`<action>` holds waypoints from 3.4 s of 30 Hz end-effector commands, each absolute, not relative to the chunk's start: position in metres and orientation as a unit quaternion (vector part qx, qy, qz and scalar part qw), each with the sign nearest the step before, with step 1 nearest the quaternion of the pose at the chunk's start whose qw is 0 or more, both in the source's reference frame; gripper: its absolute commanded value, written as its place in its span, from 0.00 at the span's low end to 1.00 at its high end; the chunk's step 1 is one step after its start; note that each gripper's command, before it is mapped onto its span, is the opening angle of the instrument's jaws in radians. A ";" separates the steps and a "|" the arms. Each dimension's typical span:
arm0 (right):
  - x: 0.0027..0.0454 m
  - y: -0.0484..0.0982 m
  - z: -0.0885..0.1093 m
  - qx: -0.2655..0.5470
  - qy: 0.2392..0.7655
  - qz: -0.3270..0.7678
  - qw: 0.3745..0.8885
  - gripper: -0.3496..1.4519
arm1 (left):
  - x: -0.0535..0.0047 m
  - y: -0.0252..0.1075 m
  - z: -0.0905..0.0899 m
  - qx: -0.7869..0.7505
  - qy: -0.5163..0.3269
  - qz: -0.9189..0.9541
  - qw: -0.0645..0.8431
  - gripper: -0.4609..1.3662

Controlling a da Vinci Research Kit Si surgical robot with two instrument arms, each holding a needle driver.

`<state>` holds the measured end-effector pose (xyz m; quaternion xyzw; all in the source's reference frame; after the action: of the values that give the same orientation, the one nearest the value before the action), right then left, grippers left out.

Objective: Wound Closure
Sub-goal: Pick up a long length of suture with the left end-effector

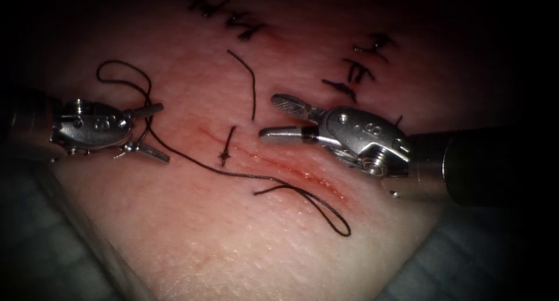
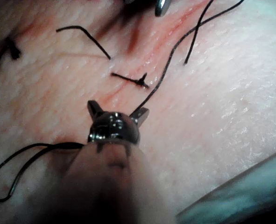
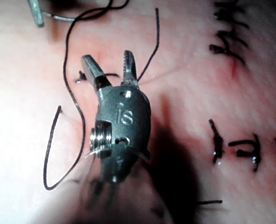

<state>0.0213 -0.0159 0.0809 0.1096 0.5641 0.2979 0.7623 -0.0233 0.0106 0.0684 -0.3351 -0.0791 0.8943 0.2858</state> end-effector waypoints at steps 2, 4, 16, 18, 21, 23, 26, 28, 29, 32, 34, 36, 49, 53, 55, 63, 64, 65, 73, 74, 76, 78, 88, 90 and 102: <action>0.0213 -0.016 0.081 0.108 0.562 0.300 0.763 0.53 | -0.0235 0.011 0.068 -0.334 -0.078 0.894 0.287 0.62; 0.0213 -0.016 0.081 0.108 0.563 0.299 0.763 0.53 | -0.0236 0.011 0.068 -0.334 -0.078 0.895 0.284 0.62; 0.0211 -0.016 0.081 0.108 0.564 0.300 0.762 0.53 | -0.0253 0.011 0.067 -0.330 -0.102 0.906 0.244 0.63; 0.0211 -0.016 0.081 0.108 0.564 0.300 0.762 0.53 | -0.0260 0.011 0.066 -0.321 -0.109 0.911 0.234 0.64; 0.0211 -0.016 0.081 0.108 0.564 0.300 0.762 0.52 | -0.0273 0.011 0.065 -0.305 -0.120 0.920 0.216 0.64; 0.0211 -0.016 0.081 0.108 0.564 0.299 0.762 0.53 | -0.0279 0.012 0.065 -0.301 -0.130 0.921 0.209 0.63; 0.0210 -0.016 0.081 0.109 0.564 0.299 0.762 0.53 | -0.0287 0.012 0.065 -0.298 -0.149 0.922 0.196 0.62; 0.0209 -0.016 0.081 0.109 0.564 0.299 0.762 0.53 | -0.0292 0.011 0.065 -0.291 -0.157 0.926 0.182 0.59; 0.0208 -0.016 0.081 0.109 0.564 0.299 0.762 0.53 | -0.0293 0.011 0.065 -0.286 -0.163 0.927 0.179 0.60; 0.0207 -0.016 0.081 0.109 0.564 0.298 0.762 0.53 | -0.0297 0.011 0.065 -0.268 -0.183 0.931 0.165 0.61; 0.0207 -0.016 0.081 0.109 0.564 0.298 0.762 0.53 | -0.0299 0.011 0.066 -0.262 -0.194 0.932 0.157 0.61; 0.0207 -0.016 0.081 0.109 0.564 0.298 0.762 0.53 | -0.0301 0.010 0.066 -0.259 -0.201 0.932 0.153 0.61; 0.0207 -0.016 0.080 0.110 0.565 0.297 0.762 0.53 | -0.0301 0.008 0.070 -0.220 -0.237 0.937 0.136 0.63; 0.0207 -0.016 0.080 0.110 0.565 0.297 0.762 0.53 | -0.0304 0.008 0.072 -0.212 -0.247 0.937 0.129 0.63; 0.0207 -0.016 0.080 0.110 0.565 0.296 0.762 0.53 | -0.0306 0.007 0.073 -0.209 -0.250 0.937 0.128 0.63; 0.0207 -0.017 0.080 0.111 0.566 0.296 0.761 0.53 | -0.0317 0.008 0.073 -0.201 -0.260 0.935 0.130 0.57; 0.0207 -0.017 0.080 0.111 0.566 0.295 0.761 0.53 | -0.0317 0.008 0.073 -0.198 -0.261 0.935 0.134 0.53; 0.0207 -0.017 0.080 0.111 0.566 0.295 0.761 0.53 | -0.0318 0.009 0.073 -0.194 -0.262 0.936 0.134 0.46; 0.0206 -0.017 0.080 0.111 0.566 0.295 0.762 0.52 | -0.0315 0.009 0.074 -0.135 -0.246 0.951 0.128 0.06; 0.0206 -0.017 0.080 0.111 0.566 0.295 0.762 0.53 | -0.0314 0.009 0.074 -0.129 -0.244 0.953 0.127 0.06; 0.0205 -0.017 0.080 0.111 0.566 0.295 0.761 0.52 | -0.0312 0.009 0.074 -0.119 -0.241 0.955 0.127 0.06; 0.0205 -0.017 0.080 0.112 0.567 0.295 0.761 0.52 | -0.0310 0.009 0.074 -0.114 -0.241 0.955 0.129 0.06; 0.0204 -0.017 0.080 0.112 0.567 0.294 0.761 0.52 | -0.0307 0.009 0.072 -0.121 -0.240 0.954 0.136 0.06; 0.0203 -0.017 0.080 0.111 0.567 0.295 0.761 0.52 | -0.0308 0.009 0.072 -0.127 -0.235 0.954 0.138 0.06; 0.0202 -0.017 0.080 0.118 0.560 0.291 0.767 0.54 | -0.0307 0.013 0.066 -0.193 -0.171 0.951 0.172 0.06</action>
<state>0.0202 -0.0169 0.0795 0.1179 0.5602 0.2911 0.7665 -0.0308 0.0133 0.0650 -0.1954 -0.1668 0.9507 0.1735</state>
